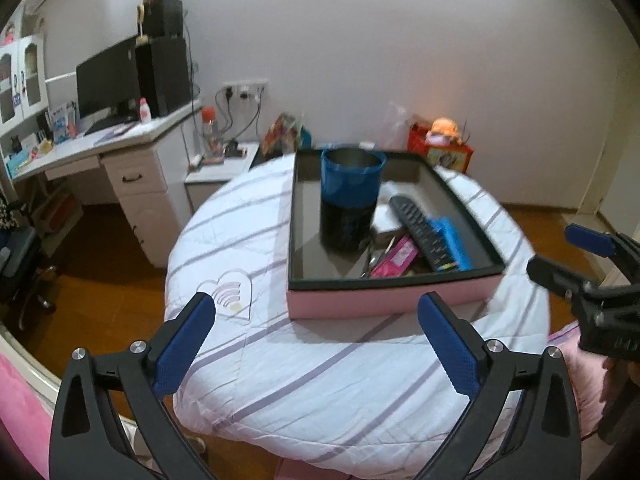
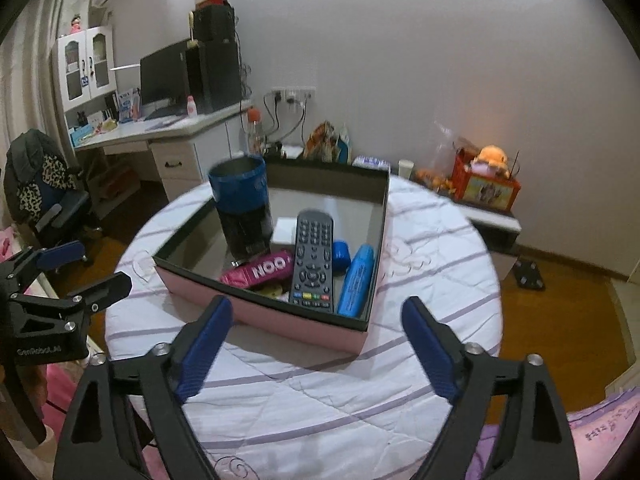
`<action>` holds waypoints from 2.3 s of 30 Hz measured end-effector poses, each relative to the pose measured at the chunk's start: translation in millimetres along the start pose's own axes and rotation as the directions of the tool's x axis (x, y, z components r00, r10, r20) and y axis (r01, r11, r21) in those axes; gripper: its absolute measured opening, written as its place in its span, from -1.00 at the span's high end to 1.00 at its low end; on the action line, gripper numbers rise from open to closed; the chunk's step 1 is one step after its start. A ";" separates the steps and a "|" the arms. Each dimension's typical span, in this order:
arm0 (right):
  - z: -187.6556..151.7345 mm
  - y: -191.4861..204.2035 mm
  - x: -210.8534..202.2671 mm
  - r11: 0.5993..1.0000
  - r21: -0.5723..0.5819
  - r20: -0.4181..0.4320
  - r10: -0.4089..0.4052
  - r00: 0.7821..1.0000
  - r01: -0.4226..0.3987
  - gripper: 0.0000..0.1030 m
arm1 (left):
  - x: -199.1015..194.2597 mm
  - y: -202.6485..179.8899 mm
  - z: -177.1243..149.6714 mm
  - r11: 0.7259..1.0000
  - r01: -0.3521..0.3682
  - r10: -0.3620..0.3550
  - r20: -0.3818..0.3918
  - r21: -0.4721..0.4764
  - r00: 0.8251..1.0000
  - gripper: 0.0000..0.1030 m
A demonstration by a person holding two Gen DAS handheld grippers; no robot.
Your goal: Organize rigid objects
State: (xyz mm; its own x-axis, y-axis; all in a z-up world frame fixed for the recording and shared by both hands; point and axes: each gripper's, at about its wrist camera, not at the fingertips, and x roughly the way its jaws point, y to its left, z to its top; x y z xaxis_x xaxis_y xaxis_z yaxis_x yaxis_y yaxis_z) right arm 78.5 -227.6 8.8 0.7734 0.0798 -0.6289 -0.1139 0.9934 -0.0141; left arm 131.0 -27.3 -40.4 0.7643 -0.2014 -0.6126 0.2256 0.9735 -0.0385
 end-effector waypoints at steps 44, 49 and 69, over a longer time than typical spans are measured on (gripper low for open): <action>-9.3 67.0 -168.8 0.997 0.045 0.475 -0.077 0.877 0.063 -1.00 | -185.2 -20.9 -17.9 0.998 -0.061 0.057 0.398 -0.004 0.916 -1.00; -16.3 69.8 -165.6 0.996 0.035 0.469 -0.085 0.879 0.078 -1.00 | -178.8 -17.3 -22.2 0.996 -0.086 0.081 0.384 -0.003 0.920 -1.00; -27.9 69.0 -165.1 0.994 0.029 0.454 -0.111 0.884 0.109 -1.00 | -173.8 -17.6 -28.8 0.997 -0.083 0.074 0.381 0.007 0.921 -1.00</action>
State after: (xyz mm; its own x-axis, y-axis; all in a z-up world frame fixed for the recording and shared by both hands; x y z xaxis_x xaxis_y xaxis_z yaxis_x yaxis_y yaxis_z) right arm -74.4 -174.5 90.1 0.9795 -0.0017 -0.2014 -0.0107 0.9981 -0.0605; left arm -23.2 -6.4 44.0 0.9514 -0.1549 -0.2661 0.1656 0.9860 0.0181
